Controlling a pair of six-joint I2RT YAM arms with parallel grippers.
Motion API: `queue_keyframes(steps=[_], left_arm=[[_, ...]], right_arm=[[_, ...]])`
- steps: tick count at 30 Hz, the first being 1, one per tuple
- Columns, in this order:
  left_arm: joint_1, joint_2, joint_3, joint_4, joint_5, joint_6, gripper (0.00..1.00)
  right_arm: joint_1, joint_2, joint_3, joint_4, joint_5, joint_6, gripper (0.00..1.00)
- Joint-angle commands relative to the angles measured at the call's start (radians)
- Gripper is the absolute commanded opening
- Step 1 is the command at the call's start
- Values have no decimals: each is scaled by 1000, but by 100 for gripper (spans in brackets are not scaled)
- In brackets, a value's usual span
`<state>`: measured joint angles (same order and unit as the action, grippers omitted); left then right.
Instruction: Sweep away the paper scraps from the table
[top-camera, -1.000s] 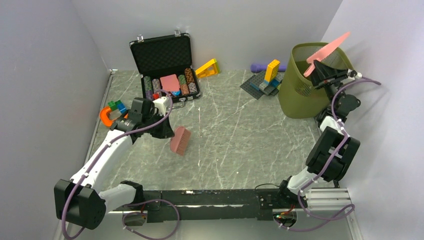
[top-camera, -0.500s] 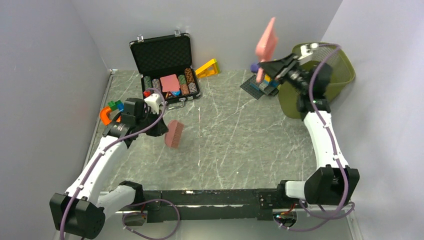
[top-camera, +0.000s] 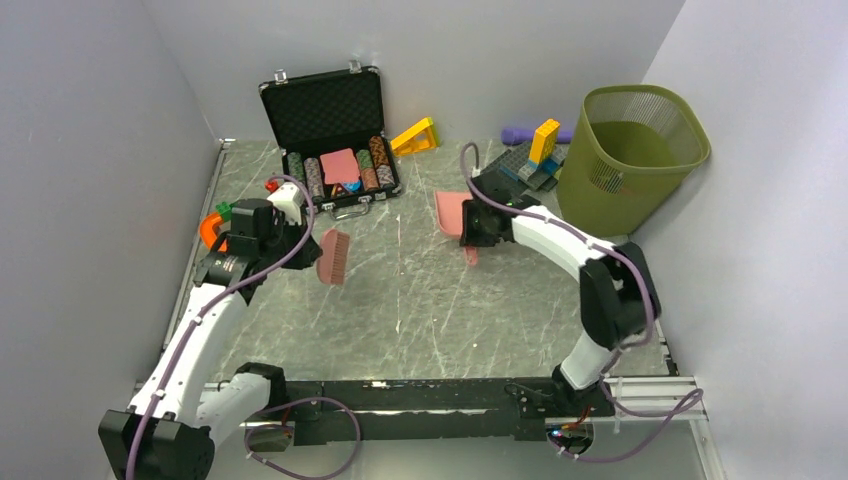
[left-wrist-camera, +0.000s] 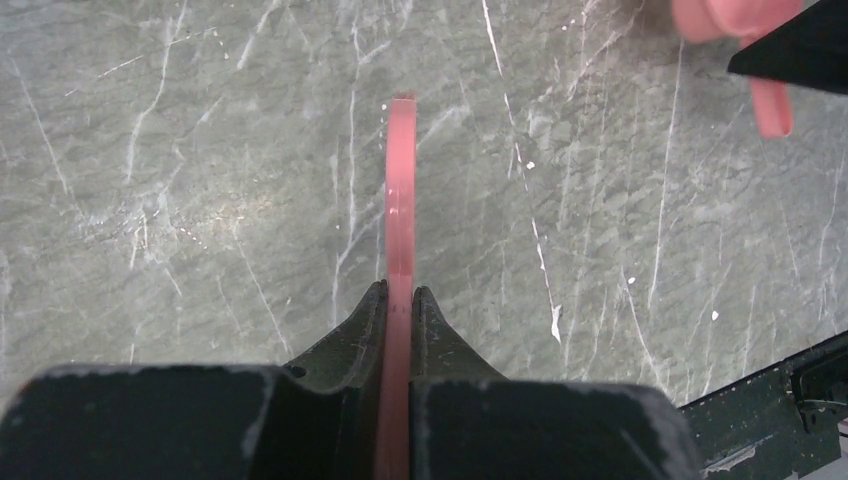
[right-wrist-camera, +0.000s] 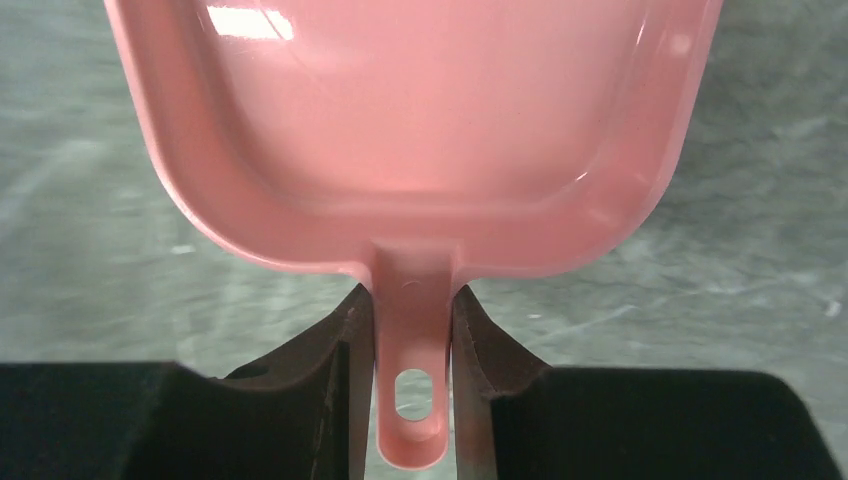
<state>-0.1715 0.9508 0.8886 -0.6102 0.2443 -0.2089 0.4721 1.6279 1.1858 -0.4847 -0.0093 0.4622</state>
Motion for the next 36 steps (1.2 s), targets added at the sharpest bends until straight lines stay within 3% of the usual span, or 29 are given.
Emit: queue_keyframes(steps=[1,8,10,11,13,14,19,23,28,32,34,36], left_arm=[[20,-6,0,51,3,-24,0],[30,16,3,45,27,-18,0],[32,16,1,46,29,-18,0],[32,17,0,48,29,-18,0],[32,19,0,50,31,-18,0],[32,21,0,49,32,-17,0],[33,36,3,53,53,-19,0],[33,61,4,90,151,-51,0],[32,139,-13,230,337,-205,0],[8,258,-14,462,427,-416,0],[-25,329,14,529,414,-464,0],[-58,415,77,497,352,-460,0]], right_arm=[[6,101,92,-79,235,-87,0],[5,352,307,-188,326,-119,1],[5,382,345,-196,328,-130,9],[5,387,358,-193,325,-136,26],[5,373,361,-173,326,-135,95],[4,346,350,-155,314,-140,99],[5,177,193,-16,256,-156,100],[5,30,27,96,264,-165,100],[4,-148,-166,204,348,-158,100],[5,-254,-224,221,362,-143,100],[5,-290,-235,223,362,-140,100],[4,-318,-240,220,359,-139,100]])
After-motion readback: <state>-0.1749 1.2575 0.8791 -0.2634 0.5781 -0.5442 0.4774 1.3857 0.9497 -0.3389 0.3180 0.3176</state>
